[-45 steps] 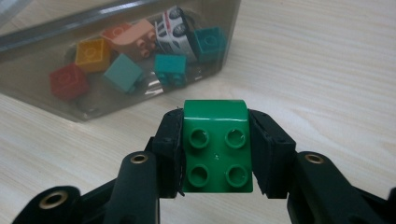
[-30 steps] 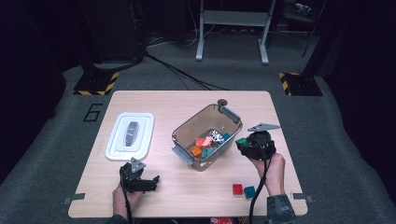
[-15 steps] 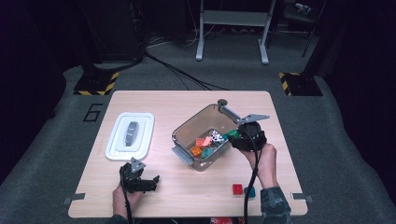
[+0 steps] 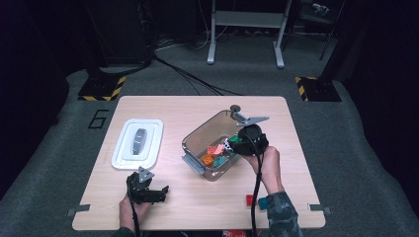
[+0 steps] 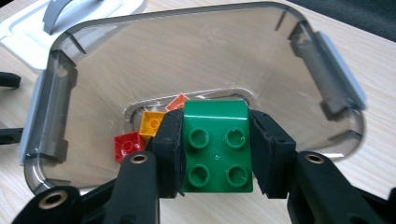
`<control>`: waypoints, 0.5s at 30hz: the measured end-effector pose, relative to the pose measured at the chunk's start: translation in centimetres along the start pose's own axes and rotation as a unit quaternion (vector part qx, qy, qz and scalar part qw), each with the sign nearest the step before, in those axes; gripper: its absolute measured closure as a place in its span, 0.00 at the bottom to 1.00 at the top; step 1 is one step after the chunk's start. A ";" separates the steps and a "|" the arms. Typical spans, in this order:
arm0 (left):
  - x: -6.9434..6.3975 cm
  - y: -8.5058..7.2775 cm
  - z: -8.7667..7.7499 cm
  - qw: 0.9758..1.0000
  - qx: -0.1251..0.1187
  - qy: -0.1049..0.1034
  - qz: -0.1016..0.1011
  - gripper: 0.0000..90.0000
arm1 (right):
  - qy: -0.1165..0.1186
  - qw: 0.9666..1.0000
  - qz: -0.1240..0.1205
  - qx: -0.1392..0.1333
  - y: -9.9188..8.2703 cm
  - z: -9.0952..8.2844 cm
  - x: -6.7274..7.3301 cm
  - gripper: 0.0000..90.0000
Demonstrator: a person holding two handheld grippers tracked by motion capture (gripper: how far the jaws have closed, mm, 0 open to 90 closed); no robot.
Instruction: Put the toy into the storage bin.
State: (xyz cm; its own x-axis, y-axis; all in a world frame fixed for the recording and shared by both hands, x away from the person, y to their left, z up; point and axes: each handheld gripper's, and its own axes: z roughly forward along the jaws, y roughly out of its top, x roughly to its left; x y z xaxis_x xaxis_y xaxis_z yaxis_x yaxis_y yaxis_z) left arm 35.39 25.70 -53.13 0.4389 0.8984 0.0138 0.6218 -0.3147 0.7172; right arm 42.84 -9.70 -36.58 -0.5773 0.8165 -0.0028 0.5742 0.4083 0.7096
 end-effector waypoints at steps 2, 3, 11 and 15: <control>0.0 0.0 0.0 1.000 0.000 0.000 0.000 0.00 | 0.002 1.000 -0.001 0.003 0.1 0.2 0.2 0.65; 0.0 0.0 0.0 1.000 0.000 0.000 0.000 0.00 | 0.003 1.000 -0.009 0.006 0.2 0.6 0.5 0.65; 0.0 0.0 0.0 1.000 0.000 0.000 0.000 0.00 | 0.008 0.999 -0.022 0.024 0.2 1.7 0.9 0.65; 0.0 0.0 0.0 1.000 0.000 0.000 0.000 0.00 | 0.008 0.999 -0.021 0.030 0.1 1.9 0.9 0.64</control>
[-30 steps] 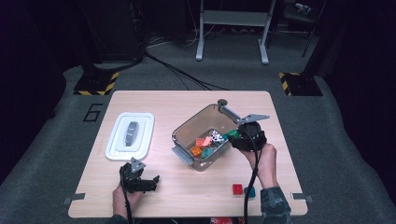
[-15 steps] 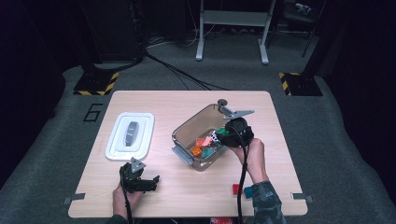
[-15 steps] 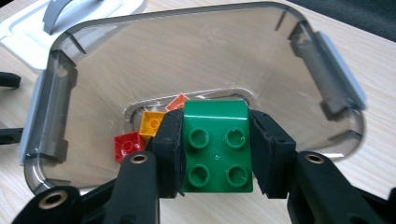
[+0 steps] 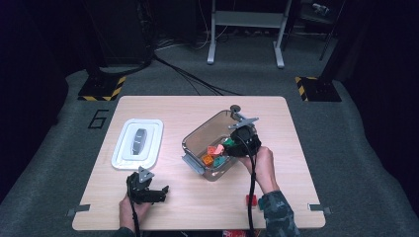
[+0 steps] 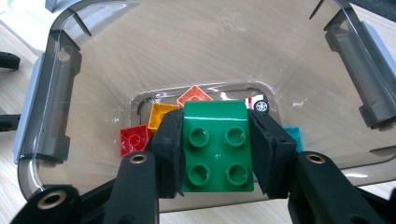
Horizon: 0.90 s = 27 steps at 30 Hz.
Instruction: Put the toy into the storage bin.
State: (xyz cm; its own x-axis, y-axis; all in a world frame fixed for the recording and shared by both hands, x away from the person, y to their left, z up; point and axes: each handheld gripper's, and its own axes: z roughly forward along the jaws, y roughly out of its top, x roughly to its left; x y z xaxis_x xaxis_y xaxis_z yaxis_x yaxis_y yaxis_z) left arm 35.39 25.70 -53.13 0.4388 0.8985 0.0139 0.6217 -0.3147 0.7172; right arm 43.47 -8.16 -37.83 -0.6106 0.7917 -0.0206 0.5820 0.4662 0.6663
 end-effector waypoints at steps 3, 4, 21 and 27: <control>0.0 0.0 0.0 1.000 0.000 0.000 0.000 0.00 | 0.001 1.000 -0.004 0.006 0.0 0.1 0.0 0.64; 0.0 0.0 0.0 1.000 0.000 0.000 0.000 0.00 | 0.000 1.000 -0.007 0.009 0.0 0.2 0.0 0.64; 0.0 0.0 0.0 1.000 0.000 -0.001 -0.001 0.00 | 0.006 0.999 -0.015 0.035 0.1 1.5 0.1 0.64; 0.0 0.0 0.0 1.000 -0.002 0.001 -0.002 0.00 | 0.005 0.999 -0.012 0.045 0.0 1.8 0.2 0.62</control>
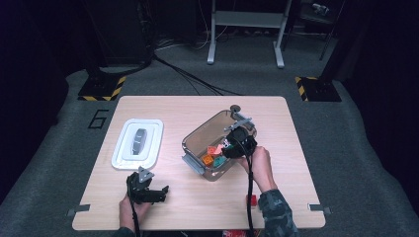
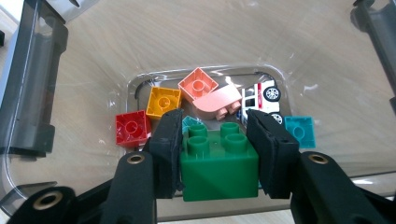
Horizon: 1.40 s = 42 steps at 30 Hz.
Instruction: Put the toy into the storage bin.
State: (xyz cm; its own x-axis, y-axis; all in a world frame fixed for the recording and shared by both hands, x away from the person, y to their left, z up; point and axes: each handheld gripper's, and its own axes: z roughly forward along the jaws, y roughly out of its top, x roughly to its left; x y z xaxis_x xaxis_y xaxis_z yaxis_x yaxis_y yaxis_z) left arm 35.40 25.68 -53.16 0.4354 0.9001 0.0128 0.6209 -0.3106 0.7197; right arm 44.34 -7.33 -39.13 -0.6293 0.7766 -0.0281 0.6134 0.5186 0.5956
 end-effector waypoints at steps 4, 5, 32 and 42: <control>0.0 0.0 0.0 1.000 0.002 -0.002 0.001 0.00 | -0.004 1.000 -0.002 0.007 -0.2 0.0 0.1 0.59; 0.0 0.0 0.0 1.000 0.002 -0.002 0.001 0.00 | -0.005 1.000 0.004 0.006 -0.2 -0.2 0.2 0.59; 0.0 0.0 0.0 1.000 0.002 -0.001 0.002 0.00 | -0.024 0.996 0.072 -0.053 -7.7 -4.9 -1.4 0.15; 0.0 0.0 0.0 1.000 0.000 0.001 0.001 0.00 | -0.024 0.993 0.104 -0.044 -11.1 -4.2 -1.6 0.09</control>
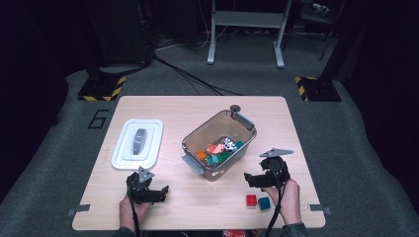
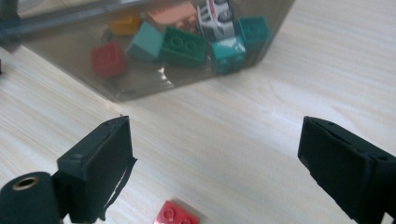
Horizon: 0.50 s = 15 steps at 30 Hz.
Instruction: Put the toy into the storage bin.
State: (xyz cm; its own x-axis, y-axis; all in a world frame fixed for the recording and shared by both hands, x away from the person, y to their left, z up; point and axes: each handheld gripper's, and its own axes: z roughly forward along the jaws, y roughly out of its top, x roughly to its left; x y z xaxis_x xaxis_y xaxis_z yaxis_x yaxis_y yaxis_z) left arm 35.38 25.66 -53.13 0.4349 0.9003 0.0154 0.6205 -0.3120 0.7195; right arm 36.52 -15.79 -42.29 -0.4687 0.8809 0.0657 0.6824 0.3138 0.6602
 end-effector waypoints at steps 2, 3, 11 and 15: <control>0.0 0.0 0.0 1.000 0.000 0.000 0.001 0.00 | 0.001 1.000 0.006 0.006 -0.7 0.1 -0.1 0.08; 0.0 0.0 0.0 1.000 0.000 0.000 0.000 0.00 | -0.003 1.000 0.005 0.010 -1.1 0.2 -0.1 0.07; 0.0 0.0 0.0 1.000 0.000 0.000 0.000 0.00 | -0.010 0.999 0.038 0.037 -4.3 0.6 -1.0 0.03; 0.0 0.0 0.0 1.000 0.000 -0.001 -0.001 0.00 | -0.012 0.998 0.050 0.044 -5.7 0.9 -1.2 0.05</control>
State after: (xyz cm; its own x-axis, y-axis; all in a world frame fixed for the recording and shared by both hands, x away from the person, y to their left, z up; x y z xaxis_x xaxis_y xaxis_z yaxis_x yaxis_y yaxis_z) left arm 35.38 25.65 -53.14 0.4345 0.9006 0.0124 0.6215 -0.3098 0.7196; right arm 33.65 -18.35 -46.79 -0.3829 0.9172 0.1102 0.7728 0.2526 0.5822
